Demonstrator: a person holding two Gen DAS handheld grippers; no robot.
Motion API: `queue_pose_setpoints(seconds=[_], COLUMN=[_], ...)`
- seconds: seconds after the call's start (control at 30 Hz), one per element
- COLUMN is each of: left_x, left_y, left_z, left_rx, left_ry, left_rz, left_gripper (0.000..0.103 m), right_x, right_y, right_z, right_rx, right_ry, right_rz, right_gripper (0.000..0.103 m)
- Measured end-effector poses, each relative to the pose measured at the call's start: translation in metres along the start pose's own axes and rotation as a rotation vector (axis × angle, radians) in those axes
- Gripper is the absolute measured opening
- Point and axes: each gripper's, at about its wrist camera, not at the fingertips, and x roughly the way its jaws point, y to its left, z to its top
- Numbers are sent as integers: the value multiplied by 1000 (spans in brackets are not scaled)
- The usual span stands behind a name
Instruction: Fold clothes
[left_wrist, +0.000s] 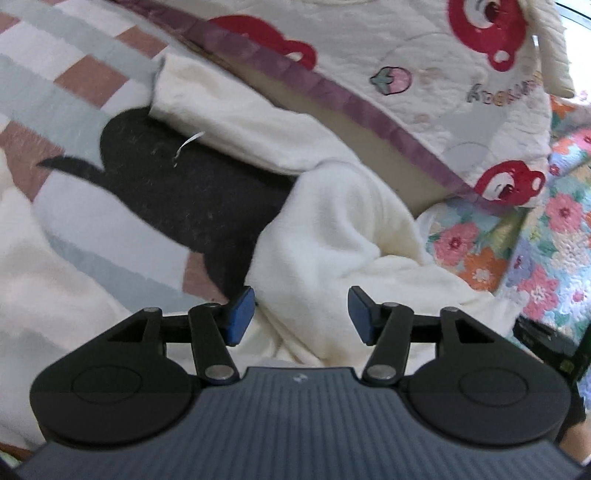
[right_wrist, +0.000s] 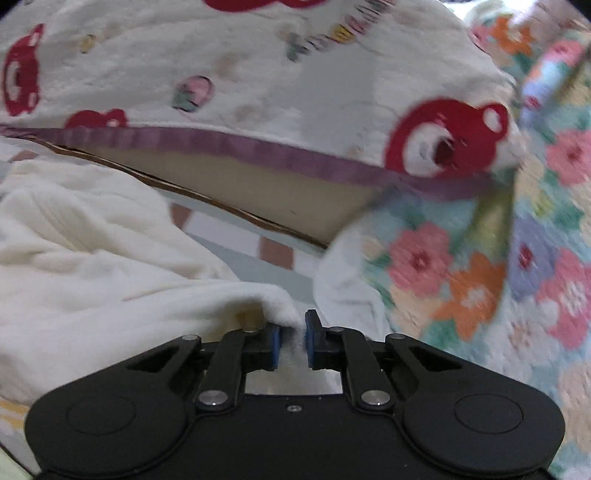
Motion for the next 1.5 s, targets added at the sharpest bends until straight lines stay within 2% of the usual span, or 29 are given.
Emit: queue_pose_setpoints(seconds=[0.1, 0.17, 0.27, 0.37, 0.4, 0.43, 0.5, 0.57, 0.63, 0.77, 0.83, 0.93, 1.03, 1.1, 1.13, 1.17, 1.2, 1.37, 1.5], left_x=[6, 10, 17, 26, 29, 32, 38, 44, 50, 62, 62, 62, 63, 63, 63, 63, 63, 64, 25], left_y=[8, 13, 15, 14, 13, 13, 12, 11, 11, 9, -3, -22, -40, -53, -59, -65, -71, -102, -134], left_z=[-1, -1, -1, 0, 0, 0, 1, 1, 2, 3, 5, 9, 13, 15, 17, 18, 19, 26, 62], left_rx=[-16, -27, -43, -58, -63, -68, -79, -89, -99, -119, -52, 52, 155, 224, 258, 293, 327, 499, 604], left_ry=[9, 15, 37, 68, 78, 88, 108, 128, 148, 188, 151, 94, 36, -2, -22, -41, -61, -158, -320], left_rz=[20, 34, 51, 66, 71, 76, 86, 96, 106, 127, 151, 188, 224, 248, 259, 271, 283, 341, 388], left_gripper=[57, 62, 64, 64, 64, 64, 64, 66, 73, 73, 74, 74, 77, 71, 35, 23, 23, 20, 18], right_x=[5, 10, 17, 20, 21, 23, 27, 32, 37, 38, 41, 49, 57, 63, 65, 66, 66, 43, -4], right_y=[-2, 3, 10, 14, 14, 14, 15, 15, 15, 10, 6, -1, -10, -16, -19, -24, -29, -52, -64], right_z=[-12, -17, -19, -19, -20, -22, -26, -30, -34, -35, -36, -43, -54, -61, -64, -67, -68, -58, -39], right_rx=[41, 35, 34, 61, 72, 82, 107, 124, 124, 97, 110, 138, 231, 292, 324, 360, 393, 530, 560], right_ry=[24, 28, 4, -18, -31, -40, -56, -52, -44, -36, -39, -31, -54, -69, -78, -90, -92, -169, -282], right_rz=[33, 43, 97, 142, 156, 170, 177, 186, 184, 182, 190, 224, 280, 317, 339, 377, 418, 569, 740], right_gripper=[14, 14, 14, 19, 23, 34, 41, 46, 50, 62, 67, 68, 68, 68, 64, 56, 19, 18, 18])
